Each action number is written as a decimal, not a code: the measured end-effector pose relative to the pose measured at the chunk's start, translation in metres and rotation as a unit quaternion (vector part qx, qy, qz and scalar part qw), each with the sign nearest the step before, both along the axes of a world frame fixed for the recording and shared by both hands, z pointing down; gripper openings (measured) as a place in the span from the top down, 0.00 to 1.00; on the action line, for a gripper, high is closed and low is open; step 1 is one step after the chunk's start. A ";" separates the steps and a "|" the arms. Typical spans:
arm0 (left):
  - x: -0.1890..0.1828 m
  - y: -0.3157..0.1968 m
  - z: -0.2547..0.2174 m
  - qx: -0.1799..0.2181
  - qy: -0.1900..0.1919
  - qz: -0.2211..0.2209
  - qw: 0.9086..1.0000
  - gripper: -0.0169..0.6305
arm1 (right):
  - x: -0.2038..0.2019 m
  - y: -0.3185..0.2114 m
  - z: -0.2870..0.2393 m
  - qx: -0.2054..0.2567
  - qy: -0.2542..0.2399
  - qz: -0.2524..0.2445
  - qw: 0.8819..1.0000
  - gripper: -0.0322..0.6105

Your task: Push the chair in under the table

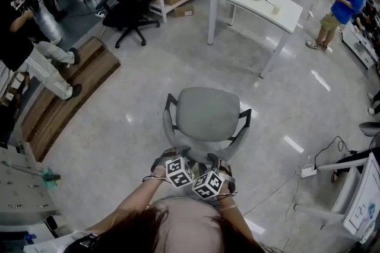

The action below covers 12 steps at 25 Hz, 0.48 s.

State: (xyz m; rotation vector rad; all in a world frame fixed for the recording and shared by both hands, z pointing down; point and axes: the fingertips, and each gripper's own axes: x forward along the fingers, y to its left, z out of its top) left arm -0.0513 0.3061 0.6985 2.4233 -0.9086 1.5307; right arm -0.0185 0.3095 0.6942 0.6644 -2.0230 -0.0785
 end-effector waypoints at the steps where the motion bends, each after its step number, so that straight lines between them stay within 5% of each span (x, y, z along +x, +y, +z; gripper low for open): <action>1: 0.000 -0.001 0.000 0.000 0.000 0.000 1.000 0.62 | 0.000 -0.001 0.000 0.000 -0.001 -0.001 1.000 0.62; 12: -0.001 -0.022 0.001 -0.006 -0.004 0.001 1.000 0.62 | -0.001 -0.021 -0.002 0.003 -0.004 -0.003 1.000 0.62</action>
